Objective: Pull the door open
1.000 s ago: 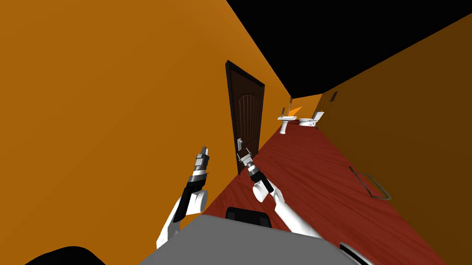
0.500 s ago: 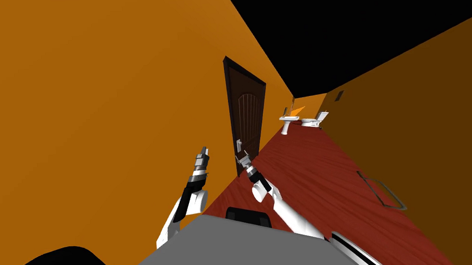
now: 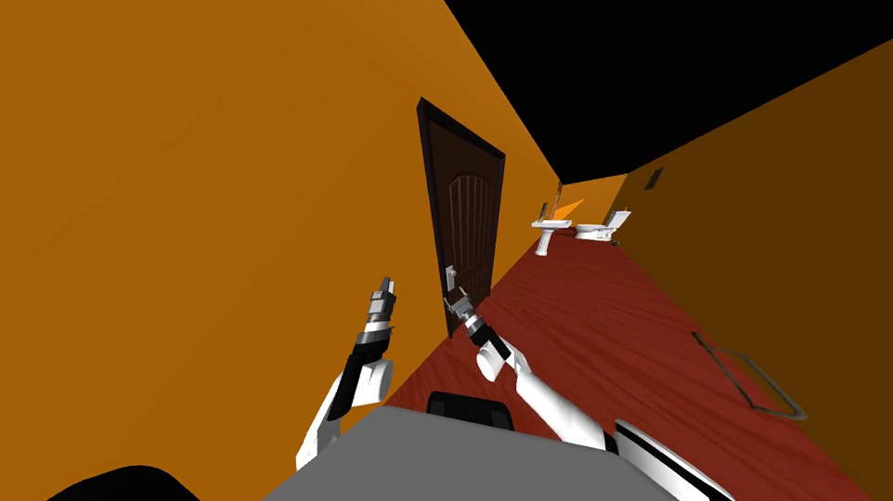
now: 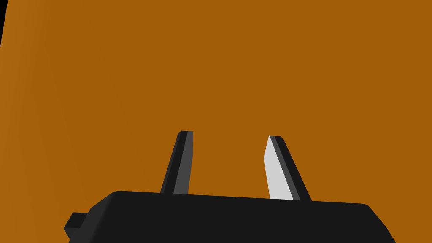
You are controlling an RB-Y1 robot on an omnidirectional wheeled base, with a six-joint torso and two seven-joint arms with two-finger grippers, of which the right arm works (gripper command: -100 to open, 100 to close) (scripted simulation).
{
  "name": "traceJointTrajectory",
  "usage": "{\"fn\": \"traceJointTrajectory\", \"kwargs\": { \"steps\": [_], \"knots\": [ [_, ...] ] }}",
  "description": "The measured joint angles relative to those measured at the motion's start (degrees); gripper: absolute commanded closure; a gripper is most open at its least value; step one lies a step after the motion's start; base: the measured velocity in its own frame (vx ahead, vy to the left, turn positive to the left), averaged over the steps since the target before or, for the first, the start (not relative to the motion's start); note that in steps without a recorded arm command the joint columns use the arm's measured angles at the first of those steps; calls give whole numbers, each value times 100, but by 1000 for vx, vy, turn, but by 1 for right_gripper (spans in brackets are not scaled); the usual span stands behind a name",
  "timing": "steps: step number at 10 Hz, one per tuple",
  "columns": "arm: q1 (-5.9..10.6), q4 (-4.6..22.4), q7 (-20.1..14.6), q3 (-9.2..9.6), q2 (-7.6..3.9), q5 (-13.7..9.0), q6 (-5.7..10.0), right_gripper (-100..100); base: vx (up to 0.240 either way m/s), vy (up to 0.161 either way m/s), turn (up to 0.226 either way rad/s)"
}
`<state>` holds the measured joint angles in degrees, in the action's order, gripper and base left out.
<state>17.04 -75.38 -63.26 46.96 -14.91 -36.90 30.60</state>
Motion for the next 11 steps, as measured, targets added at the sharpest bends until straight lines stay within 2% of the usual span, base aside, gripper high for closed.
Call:
{"fn": "traceJointTrajectory", "kwargs": {
  "steps": [3,6,10,11],
  "knots": [
    [260,390,-360,294,-53,-228,36,-100,123,-74,47],
    [512,674,-709,566,-148,-496,-22,-100,109,-76,45],
    [838,1174,-1141,926,-174,-782,8,-100,109,-75,41],
    [936,1305,-1277,1031,-212,-859,20,-100,132,-66,48]
  ]
}}
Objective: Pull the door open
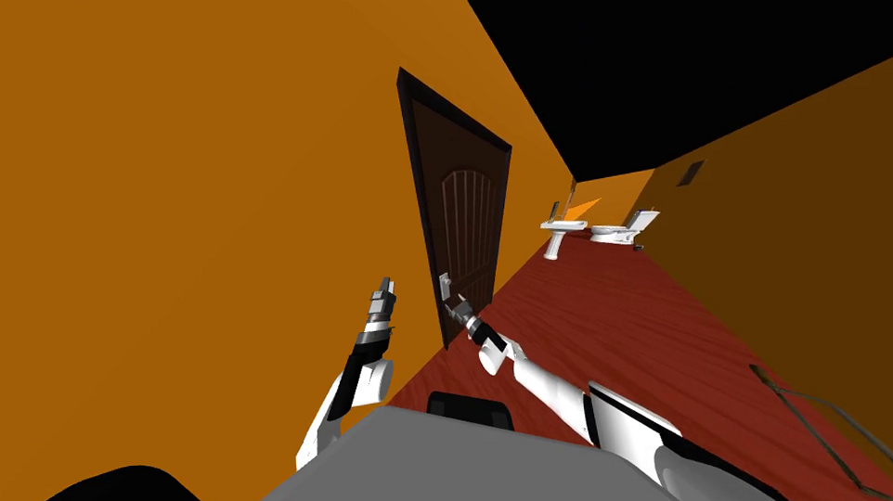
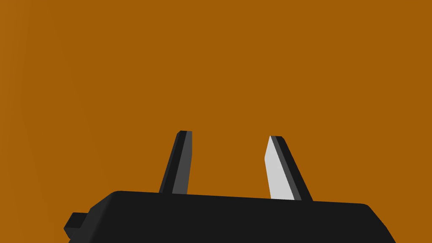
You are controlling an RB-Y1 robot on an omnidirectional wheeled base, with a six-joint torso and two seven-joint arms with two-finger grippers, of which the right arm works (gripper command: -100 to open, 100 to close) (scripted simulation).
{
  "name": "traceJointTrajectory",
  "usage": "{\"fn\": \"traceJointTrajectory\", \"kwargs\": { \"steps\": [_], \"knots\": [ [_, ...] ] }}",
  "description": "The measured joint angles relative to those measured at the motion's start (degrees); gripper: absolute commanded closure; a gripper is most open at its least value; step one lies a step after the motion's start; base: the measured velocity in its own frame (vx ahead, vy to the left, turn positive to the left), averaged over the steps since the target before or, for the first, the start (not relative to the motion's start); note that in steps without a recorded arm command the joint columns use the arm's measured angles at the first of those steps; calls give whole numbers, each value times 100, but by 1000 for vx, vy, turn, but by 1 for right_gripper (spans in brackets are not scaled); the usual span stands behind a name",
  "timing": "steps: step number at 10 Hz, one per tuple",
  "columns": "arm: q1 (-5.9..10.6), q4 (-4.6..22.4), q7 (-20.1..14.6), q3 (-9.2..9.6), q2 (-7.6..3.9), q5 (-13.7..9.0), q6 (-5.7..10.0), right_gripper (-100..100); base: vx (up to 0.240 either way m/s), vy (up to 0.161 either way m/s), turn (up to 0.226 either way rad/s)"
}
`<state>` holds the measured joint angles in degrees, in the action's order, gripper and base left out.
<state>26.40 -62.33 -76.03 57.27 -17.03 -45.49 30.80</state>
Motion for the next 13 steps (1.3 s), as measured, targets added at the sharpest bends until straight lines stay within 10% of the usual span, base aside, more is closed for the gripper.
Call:
{"fn": "traceJointTrajectory", "kwargs": {
  "steps": [7,13],
  "knots": [
    [430,611,-617,486,-87,-405,13,-100,80,-40,58],
    [446,1109,-1240,502,-593,-421,473,-100,7,119,154]
  ]
}}
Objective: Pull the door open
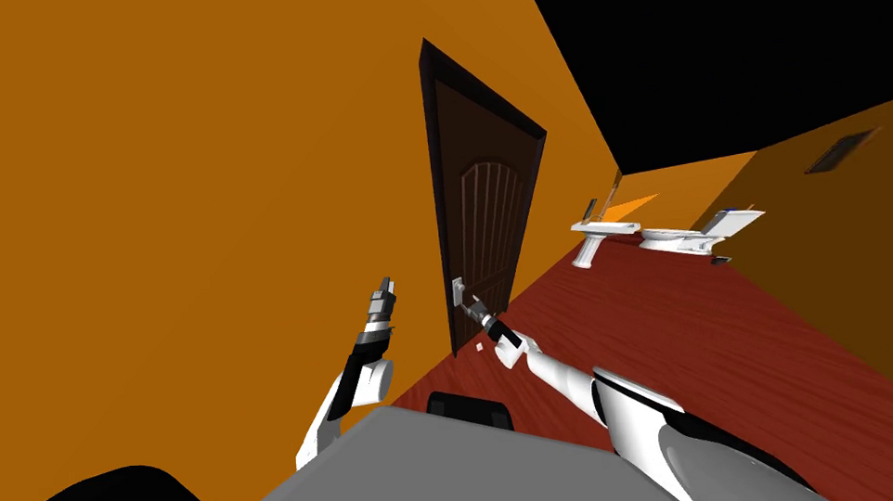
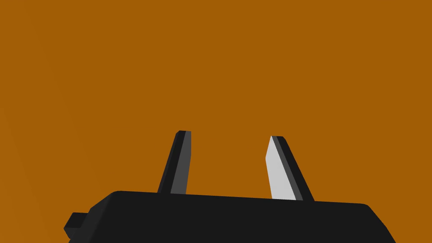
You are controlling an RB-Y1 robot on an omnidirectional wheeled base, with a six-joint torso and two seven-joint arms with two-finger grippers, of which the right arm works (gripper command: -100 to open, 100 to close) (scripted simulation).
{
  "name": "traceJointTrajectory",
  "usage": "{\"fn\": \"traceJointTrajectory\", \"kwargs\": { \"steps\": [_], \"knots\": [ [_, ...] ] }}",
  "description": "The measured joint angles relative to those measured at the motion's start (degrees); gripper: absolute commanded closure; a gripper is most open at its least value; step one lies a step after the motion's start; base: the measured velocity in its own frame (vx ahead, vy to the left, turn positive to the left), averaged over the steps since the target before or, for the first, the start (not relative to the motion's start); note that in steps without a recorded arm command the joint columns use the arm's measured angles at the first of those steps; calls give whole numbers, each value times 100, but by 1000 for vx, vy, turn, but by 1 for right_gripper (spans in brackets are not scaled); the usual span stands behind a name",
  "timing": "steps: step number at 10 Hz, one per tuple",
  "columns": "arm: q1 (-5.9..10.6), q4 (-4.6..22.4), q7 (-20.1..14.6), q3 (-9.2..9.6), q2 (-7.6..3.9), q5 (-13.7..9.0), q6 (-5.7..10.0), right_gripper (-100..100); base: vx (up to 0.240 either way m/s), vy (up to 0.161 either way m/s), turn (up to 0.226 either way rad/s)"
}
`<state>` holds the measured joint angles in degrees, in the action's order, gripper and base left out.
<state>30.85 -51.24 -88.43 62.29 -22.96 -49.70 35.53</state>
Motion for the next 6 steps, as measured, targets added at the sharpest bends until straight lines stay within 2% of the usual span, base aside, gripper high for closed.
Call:
{"fn": "traceJointTrajectory", "kwargs": {
  "steps": [1,3,4,6],
  "knots": [
    [-37,-35,-47,-46,-101,-29,27,-100,33,90,168],
    [-64,-65,-187,-100,-372,-72,78,-100,37,91,160],
    [-33,80,-327,-74,-452,-61,165,-100,47,88,174],
    [-72,167,-549,-77,-686,-70,329,-100,68,111,211]
  ]
}}
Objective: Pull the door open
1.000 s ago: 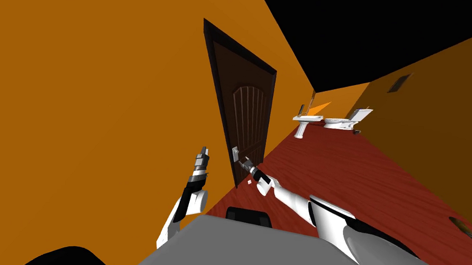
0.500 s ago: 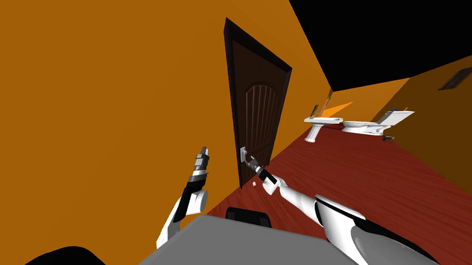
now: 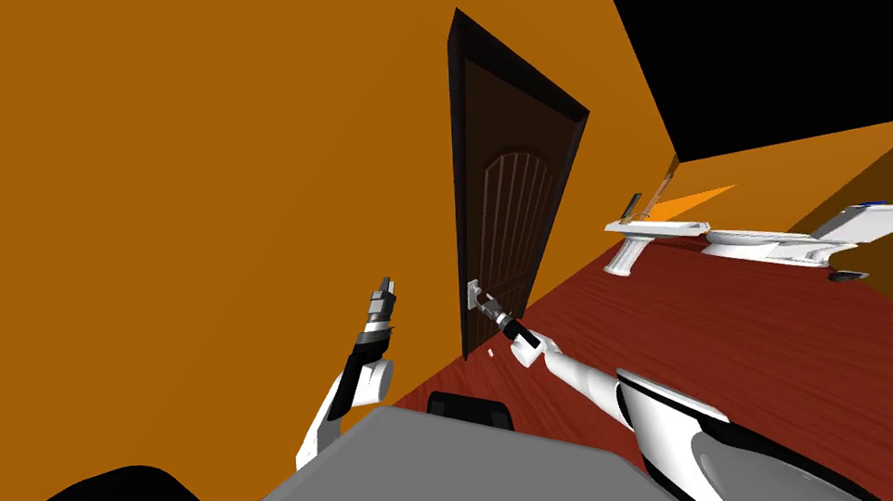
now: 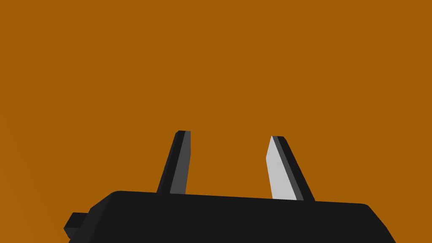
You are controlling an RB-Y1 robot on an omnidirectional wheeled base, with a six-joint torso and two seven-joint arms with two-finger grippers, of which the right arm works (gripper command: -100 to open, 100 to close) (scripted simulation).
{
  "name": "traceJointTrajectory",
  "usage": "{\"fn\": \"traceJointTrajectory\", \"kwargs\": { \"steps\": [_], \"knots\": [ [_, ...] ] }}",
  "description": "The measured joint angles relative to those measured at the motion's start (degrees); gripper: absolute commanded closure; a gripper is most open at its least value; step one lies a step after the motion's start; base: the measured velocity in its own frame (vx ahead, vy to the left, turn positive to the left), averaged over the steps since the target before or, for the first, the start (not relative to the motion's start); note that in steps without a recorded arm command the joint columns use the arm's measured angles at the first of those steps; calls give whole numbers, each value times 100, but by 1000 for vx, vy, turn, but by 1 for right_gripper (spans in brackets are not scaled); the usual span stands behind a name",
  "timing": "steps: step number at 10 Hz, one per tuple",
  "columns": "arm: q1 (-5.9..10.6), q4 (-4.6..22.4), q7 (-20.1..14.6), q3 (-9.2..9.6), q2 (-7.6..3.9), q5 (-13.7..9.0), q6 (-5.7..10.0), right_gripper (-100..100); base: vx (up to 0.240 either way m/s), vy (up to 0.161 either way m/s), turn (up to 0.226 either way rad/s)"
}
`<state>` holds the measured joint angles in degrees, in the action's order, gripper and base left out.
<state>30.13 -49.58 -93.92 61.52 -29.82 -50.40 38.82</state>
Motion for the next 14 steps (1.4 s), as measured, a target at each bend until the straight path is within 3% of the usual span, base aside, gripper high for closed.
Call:
{"fn": "traceJointTrajectory", "kwargs": {
  "steps": [2,3,4,6,7,13,14],
  "knots": [
    [-12,317,-342,24,-230,9,280,-100,89,127,186],
    [-45,266,-413,-18,-377,-24,327,-100,111,108,230],
    [-105,87,-419,-96,-600,-84,291,-100,79,71,75],
    [-20,357,-580,-49,-556,-52,392,-100,1,11,-23],
    [-17,372,-598,-45,-553,-50,405,100,0,0,0],
    [-17,359,-586,-56,-562,-57,396,100,-9,-13,10],
    [-4,308,-626,10,-640,-55,434,100,-109,-122,76]
  ]
}}
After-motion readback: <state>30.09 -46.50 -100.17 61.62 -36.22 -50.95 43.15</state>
